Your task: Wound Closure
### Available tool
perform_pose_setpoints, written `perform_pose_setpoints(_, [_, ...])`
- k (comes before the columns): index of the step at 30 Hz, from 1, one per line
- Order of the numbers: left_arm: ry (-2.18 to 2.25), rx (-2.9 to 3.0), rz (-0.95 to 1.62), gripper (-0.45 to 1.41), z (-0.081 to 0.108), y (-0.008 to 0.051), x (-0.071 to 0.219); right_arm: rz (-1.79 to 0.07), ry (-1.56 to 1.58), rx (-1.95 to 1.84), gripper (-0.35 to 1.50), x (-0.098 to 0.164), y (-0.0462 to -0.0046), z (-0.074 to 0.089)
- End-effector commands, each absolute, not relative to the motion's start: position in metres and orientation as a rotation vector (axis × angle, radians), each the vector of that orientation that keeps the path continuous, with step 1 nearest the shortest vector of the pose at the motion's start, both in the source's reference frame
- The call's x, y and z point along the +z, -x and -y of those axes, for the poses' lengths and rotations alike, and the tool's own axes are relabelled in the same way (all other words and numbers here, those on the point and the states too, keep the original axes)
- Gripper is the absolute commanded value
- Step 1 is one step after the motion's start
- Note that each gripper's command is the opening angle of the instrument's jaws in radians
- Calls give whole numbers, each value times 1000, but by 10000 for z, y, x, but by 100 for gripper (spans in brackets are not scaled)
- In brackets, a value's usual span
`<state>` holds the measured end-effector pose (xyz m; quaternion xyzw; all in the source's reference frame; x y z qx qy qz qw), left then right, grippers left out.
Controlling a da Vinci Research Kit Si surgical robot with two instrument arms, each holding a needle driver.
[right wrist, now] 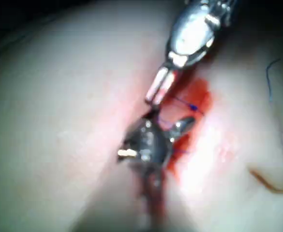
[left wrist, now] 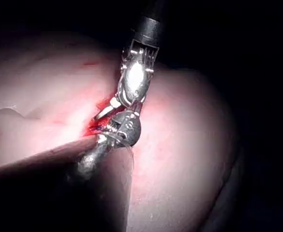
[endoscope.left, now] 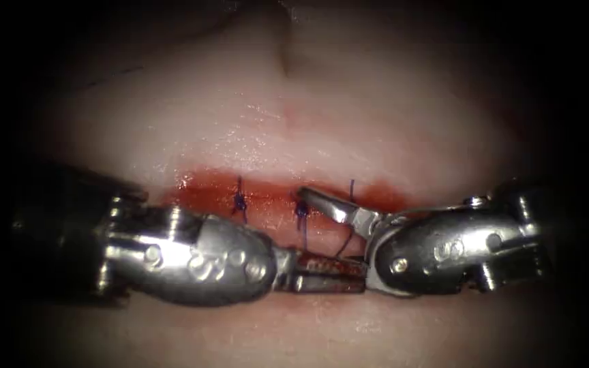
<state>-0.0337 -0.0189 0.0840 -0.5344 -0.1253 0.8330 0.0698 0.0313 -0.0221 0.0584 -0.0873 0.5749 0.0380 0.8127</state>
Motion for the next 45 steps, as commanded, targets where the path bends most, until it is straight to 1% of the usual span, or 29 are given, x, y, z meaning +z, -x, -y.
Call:
perform_pose_setpoints(1, [1607, 2505, 381, -45, 196, 343, 845, -1230, 183, 79, 148, 591, -322, 228])
perform_pose_setpoints(7, [1612, 2502, 384, -45, 196, 344, 845, -1235, 181, 72, 145, 594, -328, 231])
perform_pose_setpoints(11, [1613, 2501, 384, -45, 196, 343, 844, -1239, 182, 70, 138, 594, -327, 233])
perform_pose_setpoints(14, [1613, 2501, 384, -45, 196, 343, 844, -1237, 176, 65, 128, 594, -325, 234])
perform_pose_setpoints(16, [1613, 2501, 385, -45, 196, 343, 844, -1236, 161, 54, 104, 594, -324, 235])
perform_pose_setpoints(17, [1613, 2501, 385, -45, 196, 343, 843, -1224, 129, 31, 49, 595, -322, 236])
perform_pose_setpoints(18, [1613, 2501, 385, -45, 196, 343, 843, -1224, 129, 31, 49, 595, -322, 236])
perform_pose_setpoints(19, [1616, 2505, 381, -45, 196, 343, 843, -1211, 123, 26, 22, 598, -321, 236])
perform_pose_setpoints(20, [1616, 2505, 381, -45, 196, 343, 843, -1211, 123, 26, 22, 598, -321, 236])
perform_pose_setpoints(24, [1618, 2504, 384, -45, 197, 343, 842, -1196, 120, 22, -32, 605, -317, 232])
perform_pose_setpoints(25, [1617, 2504, 384, -45, 197, 344, 841, -1193, 118, 22, -35, 606, -317, 230])
perform_pose_setpoints(38, [1620, 2503, 390, -45, 197, 343, 840, -1171, 112, -19, -35, 610, -316, 226])
perform_pose_setpoints(41, [1626, 2506, 390, -45, 196, 340, 837, -1166, 103, -33, -35, 607, -306, 227])
perform_pose_setpoints(42, [1628, 2506, 393, -45, 196, 339, 836, -1170, 82, -16, -3, 605, -301, 228])
perform_pose_setpoints(43, [1631, 2503, 401, -45, 195, 335, 831, -1179, 77, 45, 118, 593, -282, 227])
perform_pose_setpoints(45, [1631, 2503, 401, -45, 195, 335, 831, -1179, 77, 45, 118, 593, -282, 227])
